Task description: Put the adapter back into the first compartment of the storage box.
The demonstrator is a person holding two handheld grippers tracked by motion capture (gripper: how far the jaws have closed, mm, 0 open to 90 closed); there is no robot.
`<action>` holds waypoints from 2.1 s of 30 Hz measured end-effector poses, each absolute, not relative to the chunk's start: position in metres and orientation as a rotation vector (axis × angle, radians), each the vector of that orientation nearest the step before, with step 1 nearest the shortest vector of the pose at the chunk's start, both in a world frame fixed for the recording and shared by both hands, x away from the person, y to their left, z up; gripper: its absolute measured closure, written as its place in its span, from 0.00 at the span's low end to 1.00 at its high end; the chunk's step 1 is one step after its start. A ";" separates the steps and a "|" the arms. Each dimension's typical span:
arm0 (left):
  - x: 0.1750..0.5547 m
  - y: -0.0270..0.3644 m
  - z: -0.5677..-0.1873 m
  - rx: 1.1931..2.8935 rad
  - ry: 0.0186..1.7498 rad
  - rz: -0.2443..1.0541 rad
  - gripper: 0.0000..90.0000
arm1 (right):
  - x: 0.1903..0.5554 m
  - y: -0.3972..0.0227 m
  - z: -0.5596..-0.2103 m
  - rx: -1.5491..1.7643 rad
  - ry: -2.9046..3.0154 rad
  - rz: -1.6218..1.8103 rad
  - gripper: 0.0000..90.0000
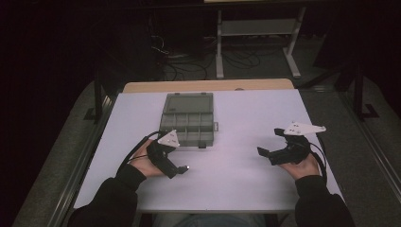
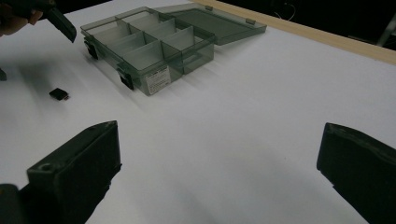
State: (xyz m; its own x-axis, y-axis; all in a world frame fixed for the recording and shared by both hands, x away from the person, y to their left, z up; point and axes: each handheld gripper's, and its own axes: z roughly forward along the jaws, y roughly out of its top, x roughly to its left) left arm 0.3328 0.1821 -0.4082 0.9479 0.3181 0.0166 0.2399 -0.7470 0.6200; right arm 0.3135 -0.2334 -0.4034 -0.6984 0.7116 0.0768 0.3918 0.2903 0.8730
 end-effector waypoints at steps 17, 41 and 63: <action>0.334 0.177 -0.423 2.517 0.375 0.090 0.14 | 0.313 -0.233 -0.403 0.994 2.245 1.364 0.00; 0.335 0.174 -0.432 2.570 0.317 0.034 0.57 | 0.313 -0.233 -0.402 0.987 2.249 1.378 0.00; 0.340 0.180 -0.434 2.533 0.367 0.009 0.84 | 0.313 -0.232 -0.402 0.984 2.261 1.381 0.00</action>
